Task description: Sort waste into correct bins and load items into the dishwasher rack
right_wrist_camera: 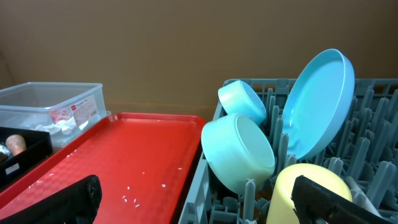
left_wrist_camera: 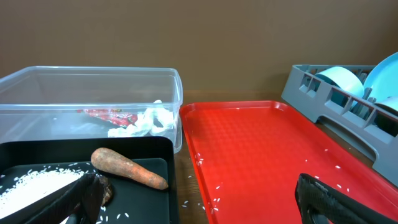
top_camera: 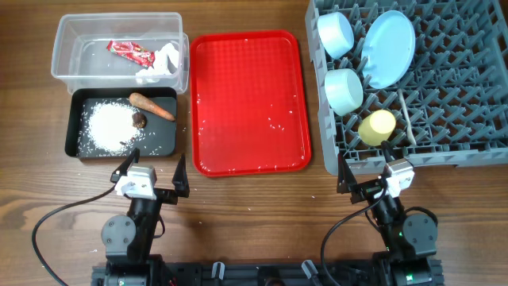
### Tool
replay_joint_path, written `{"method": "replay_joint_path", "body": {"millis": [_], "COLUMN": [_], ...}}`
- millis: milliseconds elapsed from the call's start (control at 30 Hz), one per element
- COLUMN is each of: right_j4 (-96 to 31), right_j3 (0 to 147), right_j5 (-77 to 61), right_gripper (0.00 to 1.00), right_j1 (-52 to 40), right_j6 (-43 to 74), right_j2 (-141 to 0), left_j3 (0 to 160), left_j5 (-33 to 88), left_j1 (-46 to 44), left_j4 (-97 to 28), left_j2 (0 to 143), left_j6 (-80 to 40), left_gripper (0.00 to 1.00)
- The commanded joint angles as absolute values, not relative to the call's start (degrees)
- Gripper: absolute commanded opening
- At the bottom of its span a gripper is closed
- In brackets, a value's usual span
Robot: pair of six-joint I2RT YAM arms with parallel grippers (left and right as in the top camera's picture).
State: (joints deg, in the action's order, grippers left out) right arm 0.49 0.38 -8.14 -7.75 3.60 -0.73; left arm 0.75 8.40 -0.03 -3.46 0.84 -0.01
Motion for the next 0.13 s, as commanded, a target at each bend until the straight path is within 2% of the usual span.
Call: {"method": "replay_joint_path", "body": {"millis": [0,100], "right_j4": [0.8,0.8], "right_j3": [0.3,0.3], "right_j5": [-9.1,-9.1], "right_gripper": [1.0,1.0], "right_j1": [-7.5,-7.5], "right_j6": [3.2,3.2], "right_j2": [-0.3,-0.3], "left_j3": [0.3,0.3], "left_j5": [7.8,7.8], "left_j1": [-0.1,-0.1], "left_j4": [-3.6,-3.6], "left_j2": [0.2,0.2], "left_j6": [0.9,0.9], "left_gripper": [1.0,1.0]}}
